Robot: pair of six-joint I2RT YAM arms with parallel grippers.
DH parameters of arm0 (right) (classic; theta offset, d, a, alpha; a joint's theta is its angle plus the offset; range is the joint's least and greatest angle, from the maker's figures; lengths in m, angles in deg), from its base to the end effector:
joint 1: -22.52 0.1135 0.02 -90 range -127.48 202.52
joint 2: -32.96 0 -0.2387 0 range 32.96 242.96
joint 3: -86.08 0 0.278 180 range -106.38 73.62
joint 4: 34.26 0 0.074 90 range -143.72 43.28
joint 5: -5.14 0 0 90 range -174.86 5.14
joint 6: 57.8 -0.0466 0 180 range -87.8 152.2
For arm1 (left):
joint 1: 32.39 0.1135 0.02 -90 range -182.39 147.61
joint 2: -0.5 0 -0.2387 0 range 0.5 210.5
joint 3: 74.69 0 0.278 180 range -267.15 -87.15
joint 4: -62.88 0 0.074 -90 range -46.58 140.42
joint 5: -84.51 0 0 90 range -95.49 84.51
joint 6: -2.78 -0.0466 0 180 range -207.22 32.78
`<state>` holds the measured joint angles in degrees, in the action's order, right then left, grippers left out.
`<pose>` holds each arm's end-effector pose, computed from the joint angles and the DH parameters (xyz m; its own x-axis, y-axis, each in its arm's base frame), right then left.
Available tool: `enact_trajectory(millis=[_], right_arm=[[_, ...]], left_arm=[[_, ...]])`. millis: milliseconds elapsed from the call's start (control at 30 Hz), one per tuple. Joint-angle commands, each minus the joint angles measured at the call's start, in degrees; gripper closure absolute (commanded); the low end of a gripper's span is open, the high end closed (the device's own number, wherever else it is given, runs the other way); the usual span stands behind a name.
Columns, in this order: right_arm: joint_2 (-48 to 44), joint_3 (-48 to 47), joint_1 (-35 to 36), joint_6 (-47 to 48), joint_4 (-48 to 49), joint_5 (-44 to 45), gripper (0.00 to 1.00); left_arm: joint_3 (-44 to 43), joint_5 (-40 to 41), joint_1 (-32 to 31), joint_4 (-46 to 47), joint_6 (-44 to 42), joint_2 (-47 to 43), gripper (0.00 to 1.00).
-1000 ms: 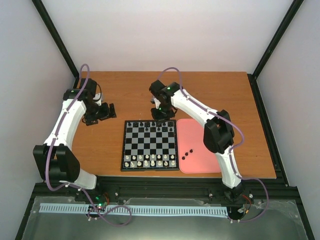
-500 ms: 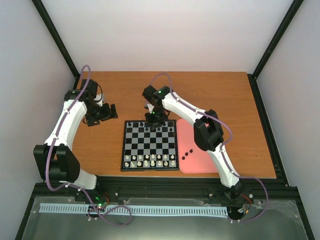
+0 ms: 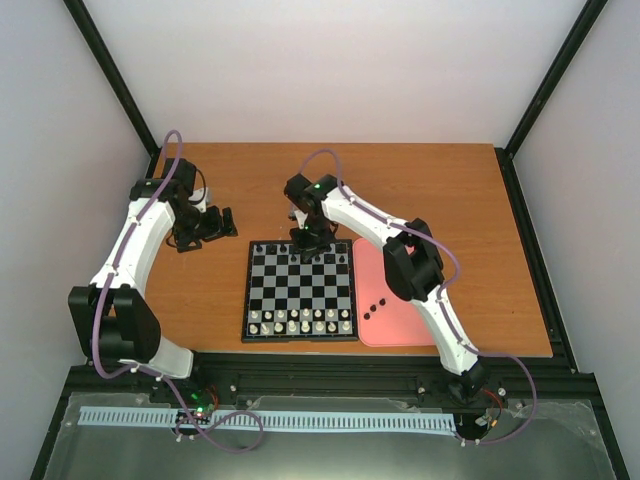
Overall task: Set up the chess pieces on the board
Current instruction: Place the chess piece on the chessboard.
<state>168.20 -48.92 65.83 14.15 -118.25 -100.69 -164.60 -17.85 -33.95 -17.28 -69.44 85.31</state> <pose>0.3401 0.3381 0.1622 -0.8990 -0.4378 -0.0115 -0.4221 0.8592 0.2892 0.3057 -0.0183 0.2605 -0.9447 -0.2727 -0.1823 -0.2171 0.9364 -0.2757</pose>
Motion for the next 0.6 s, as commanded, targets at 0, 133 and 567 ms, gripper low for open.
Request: enact_trajectory(millis=[0,133,567], right_arm=[[2.0,-1.7,0.4,-0.3,0.7,0.5,0.90],[2.2,-1.7,0.4,-0.6,1.5,1.3,0.90],[2.8,-1.8,0.4,-1.2,2.2,2.5,0.86]], left_arm=[[-0.9,-1.3,0.1,0.9,0.1,0.2,0.00],[-1.0,-1.6,0.0,0.9,0.1,0.3,0.00],[-0.5,-2.2,0.0,1.1,0.0,0.0,0.00]])
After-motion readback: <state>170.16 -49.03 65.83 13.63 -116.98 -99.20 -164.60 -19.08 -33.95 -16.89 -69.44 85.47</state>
